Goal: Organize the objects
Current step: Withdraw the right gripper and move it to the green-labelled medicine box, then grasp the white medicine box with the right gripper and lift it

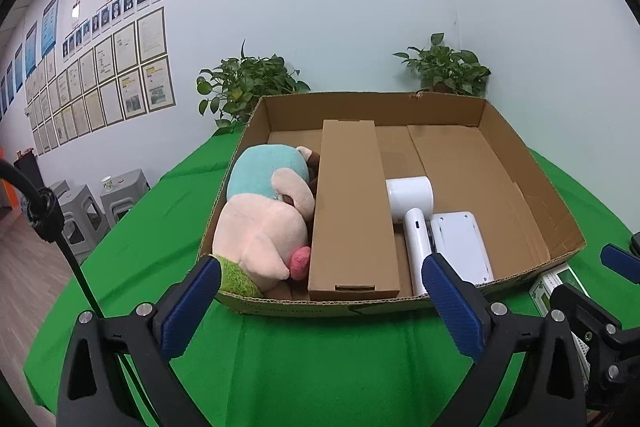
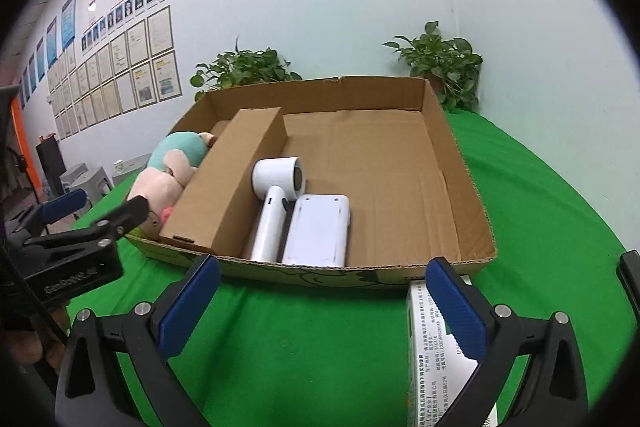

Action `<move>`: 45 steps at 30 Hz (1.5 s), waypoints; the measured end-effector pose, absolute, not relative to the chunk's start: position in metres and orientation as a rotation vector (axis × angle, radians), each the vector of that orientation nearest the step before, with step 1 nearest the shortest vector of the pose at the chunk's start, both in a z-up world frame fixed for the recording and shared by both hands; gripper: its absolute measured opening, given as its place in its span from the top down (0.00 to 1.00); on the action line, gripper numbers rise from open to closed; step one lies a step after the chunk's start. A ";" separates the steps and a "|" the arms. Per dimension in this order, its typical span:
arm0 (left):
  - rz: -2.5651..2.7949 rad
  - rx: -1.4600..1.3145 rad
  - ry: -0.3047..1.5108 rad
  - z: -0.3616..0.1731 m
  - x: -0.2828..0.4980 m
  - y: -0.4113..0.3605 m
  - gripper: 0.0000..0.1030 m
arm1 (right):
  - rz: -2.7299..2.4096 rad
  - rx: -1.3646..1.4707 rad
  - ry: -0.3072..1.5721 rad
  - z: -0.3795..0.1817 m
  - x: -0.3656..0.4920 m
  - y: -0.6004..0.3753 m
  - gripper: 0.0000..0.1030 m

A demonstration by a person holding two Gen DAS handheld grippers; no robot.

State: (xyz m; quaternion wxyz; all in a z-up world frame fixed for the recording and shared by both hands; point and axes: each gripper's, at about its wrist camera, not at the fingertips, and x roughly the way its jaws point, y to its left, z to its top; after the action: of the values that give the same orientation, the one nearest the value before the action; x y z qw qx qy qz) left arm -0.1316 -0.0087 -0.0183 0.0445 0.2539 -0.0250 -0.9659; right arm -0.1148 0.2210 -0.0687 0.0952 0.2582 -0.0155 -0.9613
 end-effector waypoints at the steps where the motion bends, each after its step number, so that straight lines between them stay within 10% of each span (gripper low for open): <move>1: -2.946 0.779 -0.080 -0.019 -0.132 -0.009 0.02 | -2.844 0.761 -0.047 -0.069 -0.114 0.221 0.01; 35: -3.246 1.261 -0.058 -0.085 -0.120 0.052 0.01 | -2.861 1.200 -0.028 -0.148 -0.070 0.309 0.01; 41: -3.273 1.385 0.012 -0.093 -0.122 0.060 0.01 | -2.833 1.242 0.008 -0.151 -0.076 0.295 0.39; 45: -3.296 1.457 0.149 -0.090 -0.125 0.049 0.01 | -2.746 1.206 -0.053 -0.146 -0.071 0.277 0.39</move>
State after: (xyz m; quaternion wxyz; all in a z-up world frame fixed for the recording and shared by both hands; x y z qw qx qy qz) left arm -0.1253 0.0490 -0.0902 -0.2306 0.3930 0.0401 -0.8892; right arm -0.0708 0.2771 -0.1464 0.0707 0.4011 -0.0178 -0.9131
